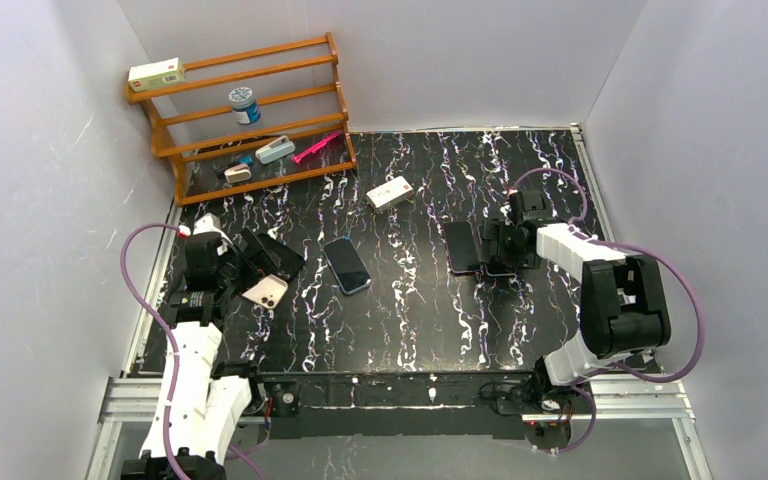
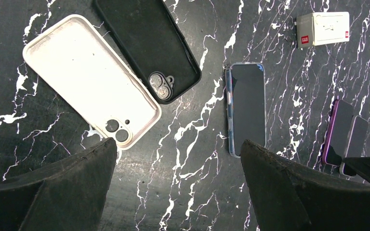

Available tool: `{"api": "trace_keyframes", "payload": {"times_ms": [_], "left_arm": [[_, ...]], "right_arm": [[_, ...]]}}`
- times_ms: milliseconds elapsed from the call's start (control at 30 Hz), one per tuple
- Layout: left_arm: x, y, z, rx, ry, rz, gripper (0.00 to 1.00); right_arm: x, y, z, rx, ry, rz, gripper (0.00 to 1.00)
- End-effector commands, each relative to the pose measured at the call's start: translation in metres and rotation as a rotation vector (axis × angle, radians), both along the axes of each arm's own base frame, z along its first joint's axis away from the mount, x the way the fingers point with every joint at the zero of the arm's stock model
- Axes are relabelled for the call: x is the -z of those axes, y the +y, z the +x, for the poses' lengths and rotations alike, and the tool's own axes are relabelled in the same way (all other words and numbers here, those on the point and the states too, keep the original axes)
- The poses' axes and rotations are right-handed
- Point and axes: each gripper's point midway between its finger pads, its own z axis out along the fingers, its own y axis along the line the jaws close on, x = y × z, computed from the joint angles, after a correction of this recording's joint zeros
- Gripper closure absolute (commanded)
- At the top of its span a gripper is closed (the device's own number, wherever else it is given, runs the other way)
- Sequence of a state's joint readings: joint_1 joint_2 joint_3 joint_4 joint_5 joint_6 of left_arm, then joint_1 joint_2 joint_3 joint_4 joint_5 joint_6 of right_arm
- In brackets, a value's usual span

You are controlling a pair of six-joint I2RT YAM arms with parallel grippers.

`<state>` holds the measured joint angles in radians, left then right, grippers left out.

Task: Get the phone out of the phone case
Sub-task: Place the phone at the center of the board.

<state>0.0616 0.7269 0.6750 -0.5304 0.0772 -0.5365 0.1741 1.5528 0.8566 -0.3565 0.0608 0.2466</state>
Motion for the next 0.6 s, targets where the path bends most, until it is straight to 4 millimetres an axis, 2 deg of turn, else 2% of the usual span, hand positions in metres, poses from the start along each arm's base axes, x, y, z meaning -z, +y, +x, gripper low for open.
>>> {"api": "trace_keyframes", "payload": {"times_ms": [0, 100, 233, 433, 567], "left_arm": [[0.001, -0.006, -0.002, 0.045, -0.003, -0.012, 0.02], [0.004, -0.015, 0.0, 0.091, 0.001, -0.041, 0.02], [0.008, -0.026, 0.001, 0.146, 0.03, -0.083, 0.02], [0.012, -0.029, 0.001, 0.152, 0.04, -0.097, 0.02], [0.012, -0.028, 0.001, 0.149, 0.038, -0.095, 0.02]], "right_arm": [[-0.043, 0.028, 0.015, -0.056, -0.109, 0.152, 0.01], [-0.063, 0.047, 0.014, -0.093, -0.176, 0.26, 0.01], [-0.08, 0.086, 0.004, -0.187, -0.249, 0.373, 0.01], [-0.079, 0.158, -0.018, -0.319, -0.308, 0.47, 0.01], [-0.067, 0.211, -0.038, -0.426, -0.327, 0.442, 0.01]]}}
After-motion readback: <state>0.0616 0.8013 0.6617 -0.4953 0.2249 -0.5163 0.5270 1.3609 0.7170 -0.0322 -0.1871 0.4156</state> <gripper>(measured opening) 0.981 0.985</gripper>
